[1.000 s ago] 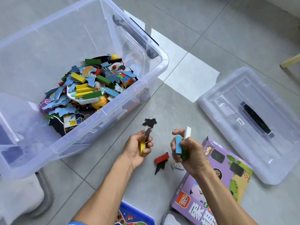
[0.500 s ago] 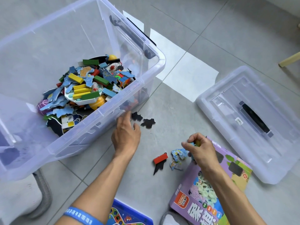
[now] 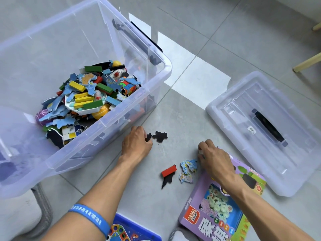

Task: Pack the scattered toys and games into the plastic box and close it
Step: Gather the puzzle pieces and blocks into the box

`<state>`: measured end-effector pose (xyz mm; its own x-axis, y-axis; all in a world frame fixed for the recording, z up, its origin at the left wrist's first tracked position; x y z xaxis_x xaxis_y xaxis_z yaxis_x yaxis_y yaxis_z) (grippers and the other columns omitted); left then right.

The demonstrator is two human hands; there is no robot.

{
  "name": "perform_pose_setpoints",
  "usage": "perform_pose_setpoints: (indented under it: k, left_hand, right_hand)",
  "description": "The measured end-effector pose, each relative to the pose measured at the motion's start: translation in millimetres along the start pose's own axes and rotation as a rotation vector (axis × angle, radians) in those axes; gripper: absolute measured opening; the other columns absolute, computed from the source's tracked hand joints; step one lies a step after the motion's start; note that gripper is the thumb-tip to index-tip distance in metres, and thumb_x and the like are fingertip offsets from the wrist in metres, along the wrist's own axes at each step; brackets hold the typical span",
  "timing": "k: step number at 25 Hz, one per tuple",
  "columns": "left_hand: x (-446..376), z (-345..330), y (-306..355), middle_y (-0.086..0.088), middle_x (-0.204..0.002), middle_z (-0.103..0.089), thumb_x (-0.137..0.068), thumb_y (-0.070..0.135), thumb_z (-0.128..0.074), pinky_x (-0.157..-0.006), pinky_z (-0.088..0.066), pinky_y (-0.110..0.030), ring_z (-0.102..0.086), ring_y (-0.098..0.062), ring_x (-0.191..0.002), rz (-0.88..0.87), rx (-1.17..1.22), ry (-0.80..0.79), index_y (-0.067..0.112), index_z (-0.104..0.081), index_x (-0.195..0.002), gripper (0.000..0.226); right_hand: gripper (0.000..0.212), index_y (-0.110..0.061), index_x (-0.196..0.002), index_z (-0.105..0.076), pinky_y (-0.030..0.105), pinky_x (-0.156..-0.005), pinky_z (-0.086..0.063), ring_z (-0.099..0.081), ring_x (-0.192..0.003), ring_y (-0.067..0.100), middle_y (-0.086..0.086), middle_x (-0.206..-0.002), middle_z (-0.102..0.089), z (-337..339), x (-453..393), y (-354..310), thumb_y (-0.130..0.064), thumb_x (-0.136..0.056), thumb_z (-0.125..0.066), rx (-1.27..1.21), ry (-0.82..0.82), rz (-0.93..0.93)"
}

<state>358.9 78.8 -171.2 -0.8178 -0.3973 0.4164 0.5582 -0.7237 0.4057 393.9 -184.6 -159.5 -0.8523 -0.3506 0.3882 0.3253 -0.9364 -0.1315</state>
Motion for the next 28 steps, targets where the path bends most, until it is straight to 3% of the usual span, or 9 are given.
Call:
perform_pose_setpoints:
  k: [2, 4, 6, 9, 12, 16, 20, 24, 28]
  left_hand:
    - [7.3, -3.2, -4.3, 0.001, -0.073, -0.057, -0.074, 0.013, -0.059, -0.055, -0.037, -0.027, -0.059, -0.03, -0.075, 0.02, 0.111, -0.008, 0.02, -0.047, -0.067, 0.015]
    - [14.3, -2.2, -4.6, 0.003, -0.062, -0.05, -0.072, 0.008, -0.054, -0.05, -0.032, -0.027, -0.053, -0.028, -0.066, 0.039, 0.233, 0.001, 0.018, -0.042, -0.065, 0.018]
    - [17.2, -1.5, 1.5, 0.0, -0.073, -0.055, -0.077, 0.007, -0.051, -0.058, -0.037, -0.031, -0.055, -0.03, -0.074, 0.039, 0.298, 0.009, 0.016, -0.047, -0.084, 0.012]
    - [15.6, -15.0, 27.8, -0.012, -0.098, -0.063, -0.09, 0.027, -0.053, -0.076, -0.045, -0.037, -0.06, -0.035, -0.093, -0.076, 0.155, -0.081, 0.015, -0.041, -0.116, 0.031]
    - [14.3, -36.0, 38.2, -0.014, -0.108, -0.064, -0.083, 0.044, -0.066, -0.075, -0.048, -0.039, -0.061, -0.037, -0.095, -0.104, -0.075, -0.206, 0.013, -0.038, -0.113, 0.051]
    - [15.9, -42.2, 28.9, -0.017, -0.111, -0.062, -0.083, 0.046, -0.066, -0.076, -0.046, -0.038, -0.06, -0.037, -0.101, -0.016, -0.094, -0.236, 0.005, -0.043, -0.114, 0.056]
    - [31.5, -39.4, 29.2, -0.011, -0.095, -0.063, -0.078, 0.036, -0.059, -0.066, -0.042, -0.034, -0.06, -0.037, -0.086, -0.064, -0.114, -0.179, 0.01, -0.046, -0.098, 0.036]
    - [56.1, -59.1, 26.1, -0.001, -0.079, -0.062, -0.07, 0.022, -0.057, -0.06, -0.041, -0.033, -0.057, -0.03, -0.076, -0.129, 0.005, -0.337, 0.022, -0.045, -0.081, 0.017]
    - [87.0, -71.1, 26.3, -0.012, -0.094, -0.068, -0.092, 0.022, -0.046, -0.071, -0.047, -0.038, -0.062, -0.038, -0.088, -0.209, 0.088, -0.267, 0.02, -0.045, -0.112, 0.02]
  right_hand:
    - [0.01, -0.018, -0.095, -0.048, 0.039, -0.06, -0.047, -0.057, -0.07, 0.031, 0.001, -0.094, -0.058, 6.4, 1.4, 3.5, -0.027, -0.095, -0.053, -0.16, 0.069, -0.017]
    - [0.012, -0.022, -0.093, -0.048, 0.036, -0.061, -0.046, -0.055, -0.069, 0.023, -0.005, -0.084, -0.06, 13.4, 4.4, 7.3, -0.026, -0.091, -0.059, -0.382, 0.117, -0.04]
    - [0.018, -0.024, -0.1, -0.05, 0.036, -0.063, -0.045, -0.056, -0.072, 0.02, -0.009, -0.08, -0.059, 10.8, 10.4, 0.3, -0.025, -0.087, -0.063, -0.407, 0.032, 0.011]
    - [0.041, -0.027, -0.122, -0.044, 0.035, -0.062, -0.043, -0.061, -0.082, 0.024, -0.008, -0.087, -0.06, -15.9, 26.6, -22.5, -0.034, -0.086, -0.063, -0.127, -0.216, 0.135]
    - [0.044, -0.022, -0.122, -0.042, 0.038, -0.065, -0.049, -0.064, -0.088, 0.033, 0.002, -0.099, -0.067, -31.0, 32.4, -38.6, -0.038, -0.087, -0.062, 0.024, -0.208, 0.179]
    - [0.036, -0.015, -0.104, -0.045, 0.038, -0.062, -0.044, -0.063, -0.085, 0.035, 0.007, -0.095, -0.063, -32.5, 25.8, -40.6, -0.037, -0.085, -0.066, -0.017, -0.205, 0.129]
    - [0.036, -0.016, -0.091, -0.038, 0.038, -0.055, -0.039, -0.057, -0.072, 0.037, 0.004, -0.093, -0.049, -26.0, 30.3, -42.0, -0.034, -0.083, -0.068, -0.067, -0.138, 0.157]
    - [0.032, -0.02, -0.085, -0.038, 0.038, -0.055, -0.041, -0.052, -0.064, 0.03, -0.003, -0.073, -0.054, -23.7, 38.3, -36.8, -0.036, -0.084, -0.066, -0.124, -0.112, 0.152]
    - [0.031, -0.025, -0.109, -0.049, 0.034, -0.062, -0.042, -0.063, -0.087, 0.029, -0.002, -0.097, -0.068, -34.2, 54.9, -43.8, -0.04, -0.086, -0.062, -0.197, -0.187, 0.083]
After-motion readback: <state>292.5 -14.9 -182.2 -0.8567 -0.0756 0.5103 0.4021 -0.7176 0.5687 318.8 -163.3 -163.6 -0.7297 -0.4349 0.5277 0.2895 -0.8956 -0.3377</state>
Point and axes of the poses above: each hand's wrist, its own x-axis away from the middle knuckle, its own z-axis out of the back of the hand, y = z × x, the point moved 10 cm from there along -x, towards the middle knuckle
